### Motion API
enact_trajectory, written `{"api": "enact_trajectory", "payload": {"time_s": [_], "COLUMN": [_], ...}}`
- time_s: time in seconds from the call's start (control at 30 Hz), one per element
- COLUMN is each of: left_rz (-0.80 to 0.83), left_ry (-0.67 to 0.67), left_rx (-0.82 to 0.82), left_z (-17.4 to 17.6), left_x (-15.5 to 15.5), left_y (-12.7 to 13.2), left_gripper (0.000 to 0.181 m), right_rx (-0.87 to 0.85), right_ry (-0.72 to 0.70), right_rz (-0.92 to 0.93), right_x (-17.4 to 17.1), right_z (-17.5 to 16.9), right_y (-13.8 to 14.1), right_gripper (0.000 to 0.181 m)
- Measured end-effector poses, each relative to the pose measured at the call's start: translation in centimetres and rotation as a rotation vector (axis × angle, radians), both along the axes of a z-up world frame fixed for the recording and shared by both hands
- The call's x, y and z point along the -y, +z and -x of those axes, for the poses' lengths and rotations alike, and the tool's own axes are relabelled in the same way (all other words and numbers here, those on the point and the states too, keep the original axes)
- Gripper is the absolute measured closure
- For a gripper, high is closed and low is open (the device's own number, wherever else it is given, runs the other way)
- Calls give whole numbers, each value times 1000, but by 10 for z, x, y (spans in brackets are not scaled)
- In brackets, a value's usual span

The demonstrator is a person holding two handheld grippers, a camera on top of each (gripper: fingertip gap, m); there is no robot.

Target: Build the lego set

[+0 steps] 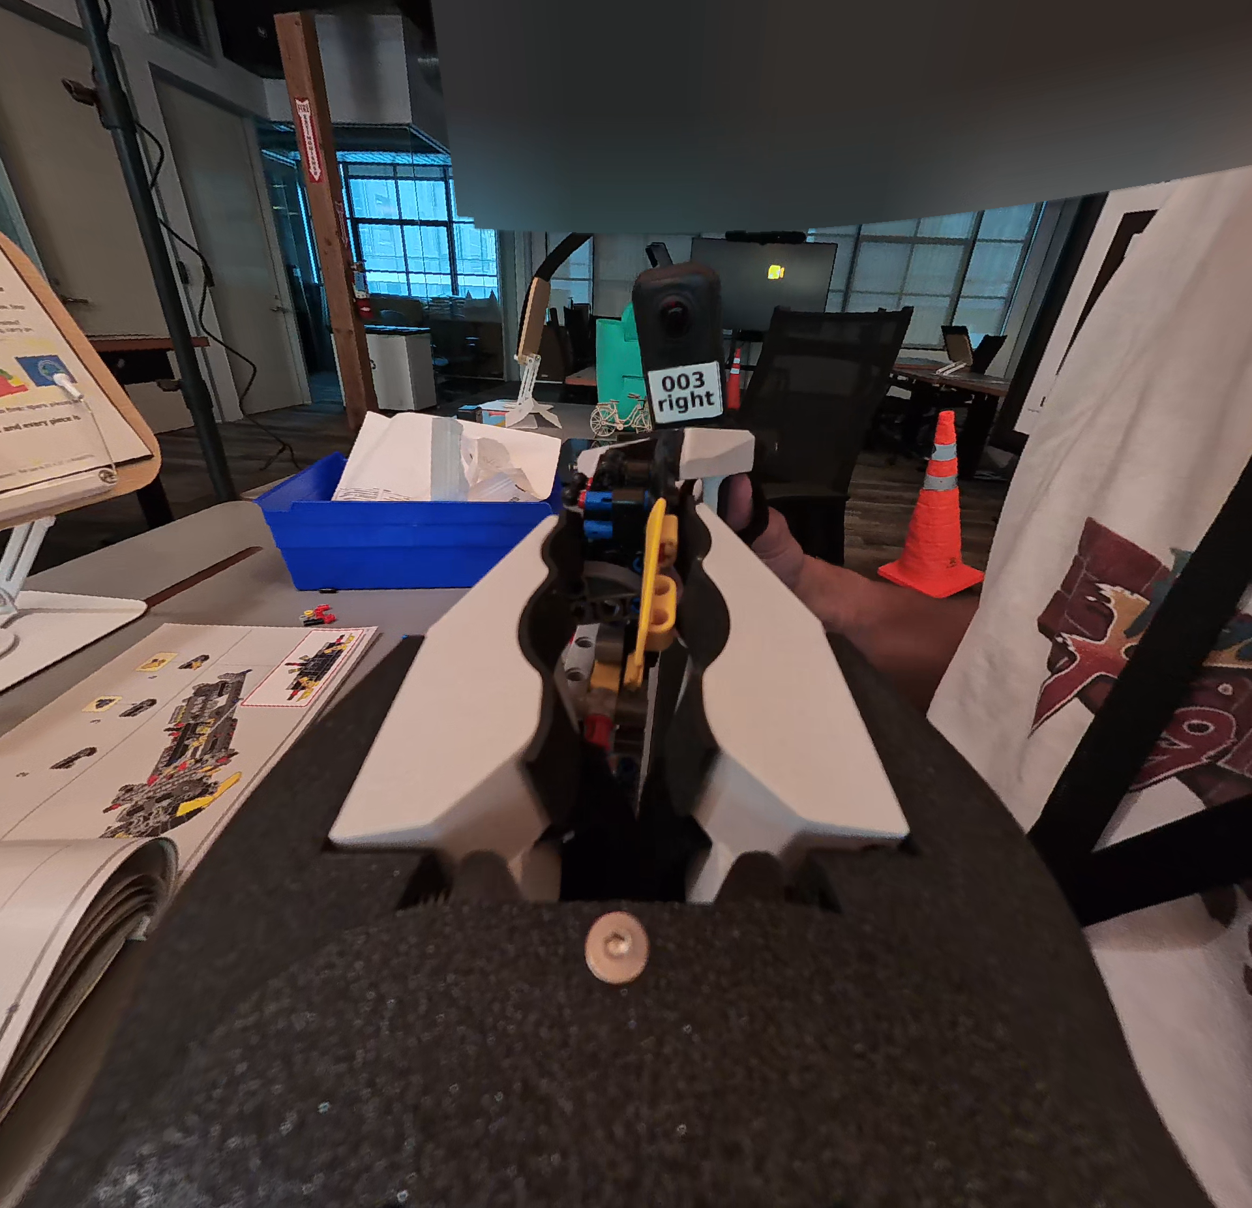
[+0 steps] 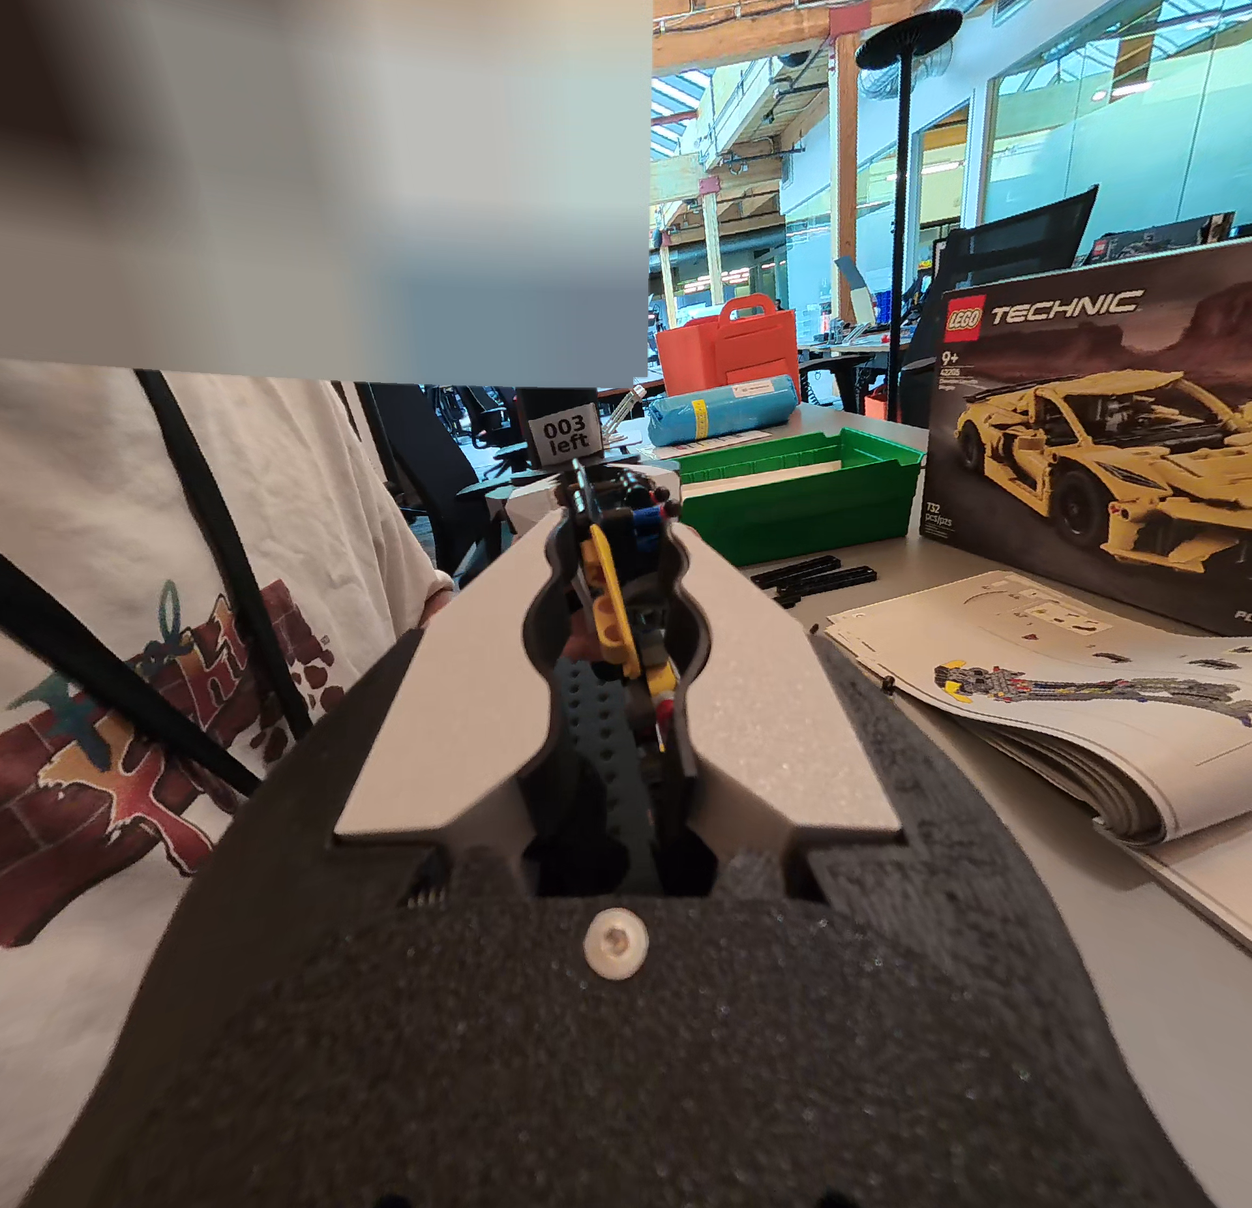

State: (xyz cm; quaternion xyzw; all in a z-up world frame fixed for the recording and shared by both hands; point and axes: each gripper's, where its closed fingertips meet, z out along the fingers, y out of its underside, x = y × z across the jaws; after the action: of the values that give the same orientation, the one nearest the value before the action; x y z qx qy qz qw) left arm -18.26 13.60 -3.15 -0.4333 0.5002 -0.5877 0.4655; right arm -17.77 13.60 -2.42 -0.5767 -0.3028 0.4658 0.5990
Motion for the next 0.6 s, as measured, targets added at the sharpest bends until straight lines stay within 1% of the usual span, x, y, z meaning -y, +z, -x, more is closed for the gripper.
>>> {"api": "enact_trajectory", "payload": {"time_s": [0.1, 0.2, 0.3, 0.37, 0.4, 0.43, 0.5, 0.53, 0.6], "left_rz": [-5, -2, -43, -57, -61, -66, -78, -89, -99], "left_ry": [2, -20, -30, -32, -39, -48, -65, -74, -63], "left_rx": [-2, -3, -9, -16, -18, -20, -24, -27, -35], "left_z": [0, 1, -1, -1, -1, -1, -1, 0, -1], "left_x": [-1, -2, 4, 5, 6, 8, 11, 13, 13], "left_y": [0, 0, 1, 1, 1, 1, 0, 0, 0], "left_gripper": [155, 155, 155, 155, 155, 155, 155, 155, 155], "right_rx": [-1, -12, 63, 139, 170, 213, 294, 296, 244], "right_ry": [-7, -2, 10, -29, -26, -20, -17, -1, 50], "right_rz": [-9, 27, 13, -4, -10, -3, 2, -12, -25], "right_x": [-1, -1, 5, 3, 3, 4, 1, 2, 8], "right_z": [0, 1, -2, -8, -9, -8, -5, -1, 7], "right_y": [1, 1, 1, -5, -9, -17, -32, -34, -28], "right_gripper": [158, 158, 156, 141, 132, 129, 131, 131, 140]}}
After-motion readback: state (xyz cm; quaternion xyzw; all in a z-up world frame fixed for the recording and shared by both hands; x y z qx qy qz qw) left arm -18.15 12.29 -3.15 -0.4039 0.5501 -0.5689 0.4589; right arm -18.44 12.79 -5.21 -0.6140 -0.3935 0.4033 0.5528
